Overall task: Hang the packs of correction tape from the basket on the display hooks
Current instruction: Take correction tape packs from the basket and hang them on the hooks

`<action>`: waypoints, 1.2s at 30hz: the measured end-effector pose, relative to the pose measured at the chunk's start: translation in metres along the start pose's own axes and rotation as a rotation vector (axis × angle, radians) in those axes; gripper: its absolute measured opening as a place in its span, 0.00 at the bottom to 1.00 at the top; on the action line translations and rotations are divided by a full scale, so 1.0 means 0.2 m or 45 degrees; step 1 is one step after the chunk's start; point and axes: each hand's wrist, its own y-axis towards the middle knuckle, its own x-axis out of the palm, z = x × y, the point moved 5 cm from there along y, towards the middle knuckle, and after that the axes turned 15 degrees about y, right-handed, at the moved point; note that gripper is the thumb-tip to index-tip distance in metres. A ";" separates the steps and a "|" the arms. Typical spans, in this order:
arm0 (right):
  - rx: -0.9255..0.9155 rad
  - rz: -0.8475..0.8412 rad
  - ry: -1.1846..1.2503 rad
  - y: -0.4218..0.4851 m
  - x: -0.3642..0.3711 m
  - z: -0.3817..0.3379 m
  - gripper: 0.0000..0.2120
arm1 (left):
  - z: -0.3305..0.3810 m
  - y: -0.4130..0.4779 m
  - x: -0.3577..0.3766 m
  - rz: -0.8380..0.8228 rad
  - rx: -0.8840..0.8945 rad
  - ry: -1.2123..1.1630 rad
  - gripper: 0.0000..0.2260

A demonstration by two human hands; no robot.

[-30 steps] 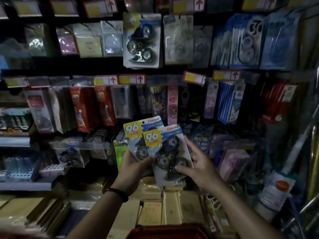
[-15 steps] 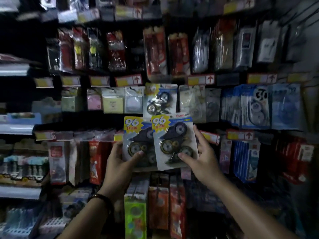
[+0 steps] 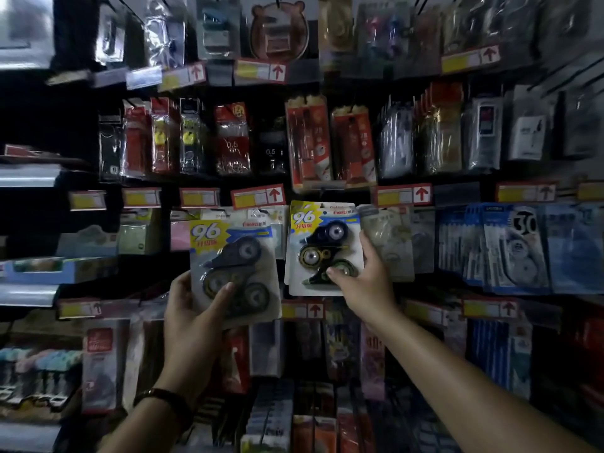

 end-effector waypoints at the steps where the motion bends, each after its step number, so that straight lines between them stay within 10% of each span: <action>1: -0.004 0.005 -0.008 0.00 0.01 0.01 0.45 | 0.01 0.01 0.01 -0.015 0.000 -0.011 0.19; 36: 0.194 0.042 -0.522 0.16 0.05 -0.12 0.31 | 0.11 0.00 0.18 -0.258 -0.023 -0.176 0.21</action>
